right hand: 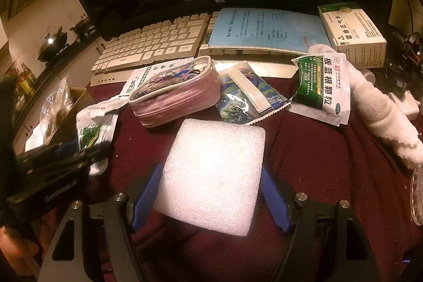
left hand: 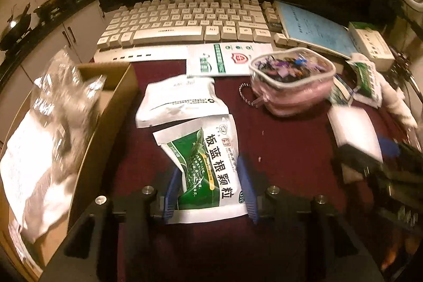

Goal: Organize soft objects
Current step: 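Grasp the white foam block with the right gripper while the left gripper grasps the green-printed sachet, then carry the sachet and foam block with both grippers over the cardboard box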

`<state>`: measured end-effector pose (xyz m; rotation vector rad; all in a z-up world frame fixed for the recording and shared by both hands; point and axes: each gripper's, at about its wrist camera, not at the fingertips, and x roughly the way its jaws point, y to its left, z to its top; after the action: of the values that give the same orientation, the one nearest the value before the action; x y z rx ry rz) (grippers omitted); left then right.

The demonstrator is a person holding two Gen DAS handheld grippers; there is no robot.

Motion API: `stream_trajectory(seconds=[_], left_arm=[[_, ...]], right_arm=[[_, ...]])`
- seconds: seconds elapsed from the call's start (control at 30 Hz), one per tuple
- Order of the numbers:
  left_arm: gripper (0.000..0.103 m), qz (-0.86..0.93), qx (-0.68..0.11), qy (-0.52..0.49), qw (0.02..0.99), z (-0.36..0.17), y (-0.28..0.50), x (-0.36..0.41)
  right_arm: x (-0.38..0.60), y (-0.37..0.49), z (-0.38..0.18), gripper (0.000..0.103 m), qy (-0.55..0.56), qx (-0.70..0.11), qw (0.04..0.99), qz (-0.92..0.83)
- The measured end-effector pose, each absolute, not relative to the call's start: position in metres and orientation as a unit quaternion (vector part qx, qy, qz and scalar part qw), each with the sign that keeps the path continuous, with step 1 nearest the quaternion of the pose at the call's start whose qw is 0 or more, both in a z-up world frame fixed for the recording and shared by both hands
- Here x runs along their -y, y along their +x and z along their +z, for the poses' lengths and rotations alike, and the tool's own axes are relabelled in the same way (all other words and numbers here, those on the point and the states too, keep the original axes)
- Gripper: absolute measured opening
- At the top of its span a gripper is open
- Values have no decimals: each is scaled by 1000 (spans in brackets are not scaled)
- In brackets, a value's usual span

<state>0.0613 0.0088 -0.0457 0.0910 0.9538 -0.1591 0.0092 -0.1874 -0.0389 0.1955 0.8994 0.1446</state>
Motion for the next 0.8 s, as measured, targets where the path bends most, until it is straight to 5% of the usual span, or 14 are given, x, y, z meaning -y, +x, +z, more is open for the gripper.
stream_trajectory(seconds=[0.8], left_arm=[[41, -126, -447, 11, 885, -43, -26, -49]], right_arm=[[188, 5, -36, 76, 103, -439, 890, 60]])
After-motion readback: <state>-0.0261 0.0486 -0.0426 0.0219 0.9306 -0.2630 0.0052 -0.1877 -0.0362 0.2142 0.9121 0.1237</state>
